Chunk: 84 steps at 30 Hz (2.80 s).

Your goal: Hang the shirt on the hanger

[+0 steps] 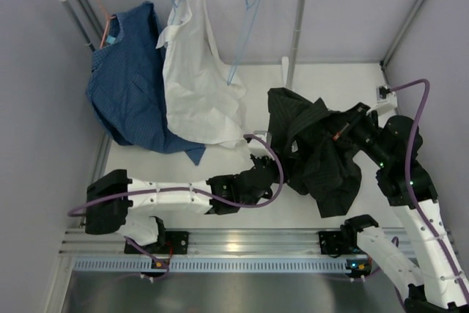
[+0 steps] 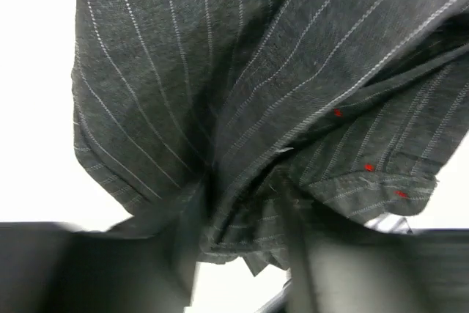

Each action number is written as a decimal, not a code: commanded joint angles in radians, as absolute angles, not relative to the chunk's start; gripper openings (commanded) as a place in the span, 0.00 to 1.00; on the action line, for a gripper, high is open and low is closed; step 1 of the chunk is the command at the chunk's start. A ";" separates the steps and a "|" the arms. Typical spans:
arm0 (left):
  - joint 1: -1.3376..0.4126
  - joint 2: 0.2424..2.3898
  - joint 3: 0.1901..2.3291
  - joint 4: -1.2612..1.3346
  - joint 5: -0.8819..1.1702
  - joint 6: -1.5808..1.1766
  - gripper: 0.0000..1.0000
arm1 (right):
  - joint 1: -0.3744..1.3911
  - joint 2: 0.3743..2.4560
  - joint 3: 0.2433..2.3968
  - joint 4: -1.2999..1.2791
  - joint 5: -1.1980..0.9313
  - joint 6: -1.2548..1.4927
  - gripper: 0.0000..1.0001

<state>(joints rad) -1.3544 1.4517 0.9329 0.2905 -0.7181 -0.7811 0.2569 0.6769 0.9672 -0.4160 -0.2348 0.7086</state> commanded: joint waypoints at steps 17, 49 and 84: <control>-1.319 1.156 1.960 -0.713 -0.688 -0.158 0.00 | 0.272 0.618 0.960 -0.385 -0.474 0.522 0.99; -1.305 1.327 1.793 -0.943 0.045 0.049 0.00 | 0.644 0.577 0.795 -0.241 -0.614 0.222 0.97; -1.124 1.166 1.704 -0.769 -0.716 -0.066 0.00 | 0.881 0.733 1.047 -0.414 0.694 0.316 0.00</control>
